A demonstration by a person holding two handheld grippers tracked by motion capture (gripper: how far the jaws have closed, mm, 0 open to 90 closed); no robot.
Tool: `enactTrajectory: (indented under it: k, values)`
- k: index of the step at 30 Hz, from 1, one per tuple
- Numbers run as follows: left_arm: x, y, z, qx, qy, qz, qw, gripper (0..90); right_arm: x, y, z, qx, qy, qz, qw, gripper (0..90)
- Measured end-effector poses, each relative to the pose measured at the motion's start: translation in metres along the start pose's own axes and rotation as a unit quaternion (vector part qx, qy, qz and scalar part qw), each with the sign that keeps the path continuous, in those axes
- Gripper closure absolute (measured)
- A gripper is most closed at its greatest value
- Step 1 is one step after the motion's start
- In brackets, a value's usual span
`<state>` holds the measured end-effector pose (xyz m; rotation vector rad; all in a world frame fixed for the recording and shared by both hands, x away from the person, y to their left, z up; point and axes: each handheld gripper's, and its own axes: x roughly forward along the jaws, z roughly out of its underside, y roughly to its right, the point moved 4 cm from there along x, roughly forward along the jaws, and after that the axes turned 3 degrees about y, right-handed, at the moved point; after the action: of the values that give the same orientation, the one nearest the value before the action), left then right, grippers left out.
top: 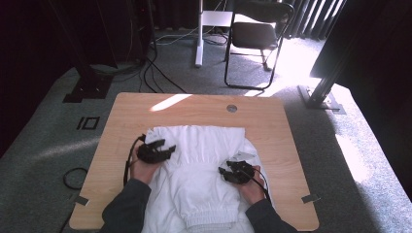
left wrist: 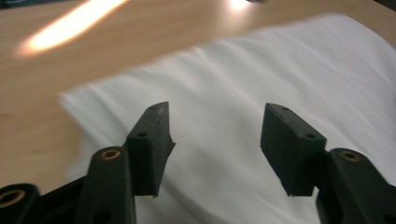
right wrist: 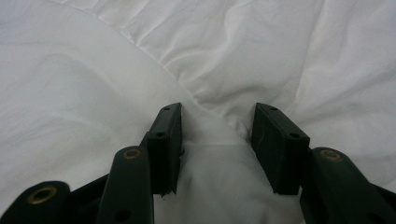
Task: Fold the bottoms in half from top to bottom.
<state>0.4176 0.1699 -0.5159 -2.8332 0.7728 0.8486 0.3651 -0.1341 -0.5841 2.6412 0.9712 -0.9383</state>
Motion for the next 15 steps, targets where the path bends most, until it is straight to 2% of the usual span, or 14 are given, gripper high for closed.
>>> enactTrajectory:
  k: [1, 2, 4, 7, 10, 15]
  values:
    - [0.008, -0.015, -0.006, -0.019, -0.005, -0.005, 0.9998, 40.2, 0.0, 0.0, 0.0, -0.001, 0.001, 0.0, 1.0, 52.3]
    - [0.014, -0.022, -0.009, -0.03, -0.008, -0.004, 0.9995, 38.2, 0.0, 0.0, 0.0, 0.0, 0.002, 0.0, 1.0, 52.3]
    - [0.03, -0.041, -0.011, -0.042, -0.017, -0.016, 0.9988, 37.5, 0.0, 0.0, 0.001, 0.0, 0.003, 0.0, 1.0, 52.4]
    - [0.051, -0.065, -0.005, -0.082, -0.031, -0.02, 0.9959, 35.2, 0.0, 0.0, 0.001, 0.001, 0.004, 0.0, 1.0, 52.4]
    - [0.063, -0.074, 0.004, -0.096, -0.048, -0.027, 0.9939, 30.1, 0.0, 0.0, 0.001, 0.003, 0.006, -0.002, 1.0, 52.4]
    - [0.075, -0.078, 0.013, -0.092, -0.071, -0.043, 0.9923, 26.1, 0.0, 0.0, 0.001, 0.003, 0.005, -0.001, 1.0, 52.4]
